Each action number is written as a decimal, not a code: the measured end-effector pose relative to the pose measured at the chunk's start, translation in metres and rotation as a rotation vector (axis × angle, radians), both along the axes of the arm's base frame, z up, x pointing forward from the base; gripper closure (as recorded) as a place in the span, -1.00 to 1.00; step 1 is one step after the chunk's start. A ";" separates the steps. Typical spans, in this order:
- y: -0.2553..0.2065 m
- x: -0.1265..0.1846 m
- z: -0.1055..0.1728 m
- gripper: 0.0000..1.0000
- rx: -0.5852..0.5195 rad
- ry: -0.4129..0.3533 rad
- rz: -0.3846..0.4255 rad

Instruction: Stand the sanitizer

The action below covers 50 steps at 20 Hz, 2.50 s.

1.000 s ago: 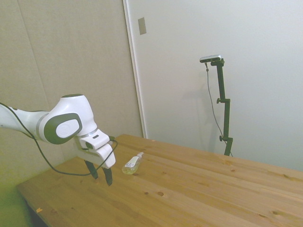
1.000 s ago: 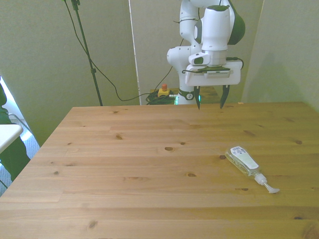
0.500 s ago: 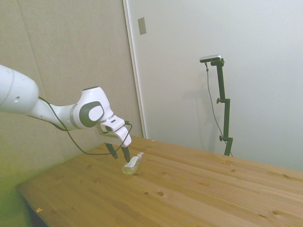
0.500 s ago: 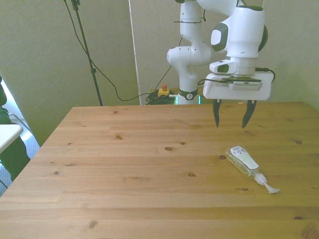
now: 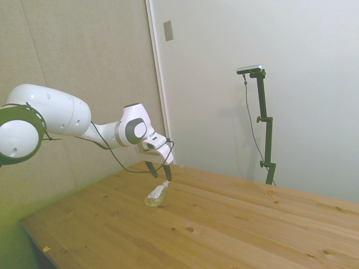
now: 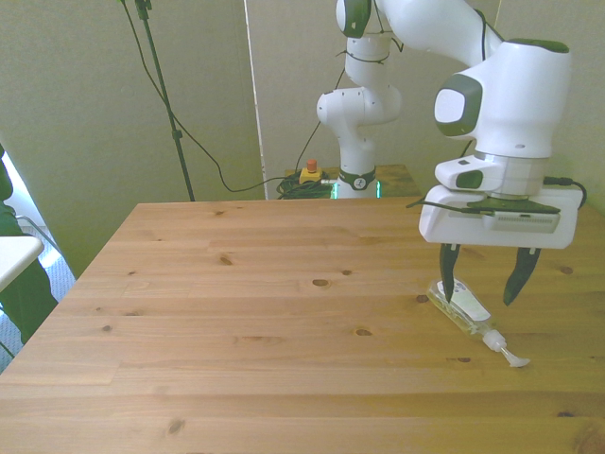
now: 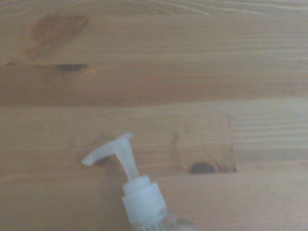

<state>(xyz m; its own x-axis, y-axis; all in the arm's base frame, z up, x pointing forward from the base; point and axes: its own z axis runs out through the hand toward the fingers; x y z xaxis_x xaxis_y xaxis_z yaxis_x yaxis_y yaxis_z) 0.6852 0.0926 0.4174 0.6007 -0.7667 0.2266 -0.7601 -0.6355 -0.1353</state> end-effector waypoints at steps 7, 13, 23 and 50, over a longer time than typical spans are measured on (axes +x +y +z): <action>0.012 0.038 -0.018 -1.00 0.001 0.014 0.016; 0.017 0.046 -0.035 -1.00 0.021 0.050 0.043; 0.011 0.057 -0.055 1.00 0.010 0.072 0.041; -0.016 0.064 -0.061 1.00 0.051 0.107 0.019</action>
<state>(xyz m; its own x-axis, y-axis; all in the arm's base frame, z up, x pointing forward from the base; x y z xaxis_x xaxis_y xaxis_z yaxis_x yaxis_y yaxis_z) 0.7494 0.0763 0.3567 0.6342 -0.7636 0.1215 -0.7596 -0.6446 -0.0862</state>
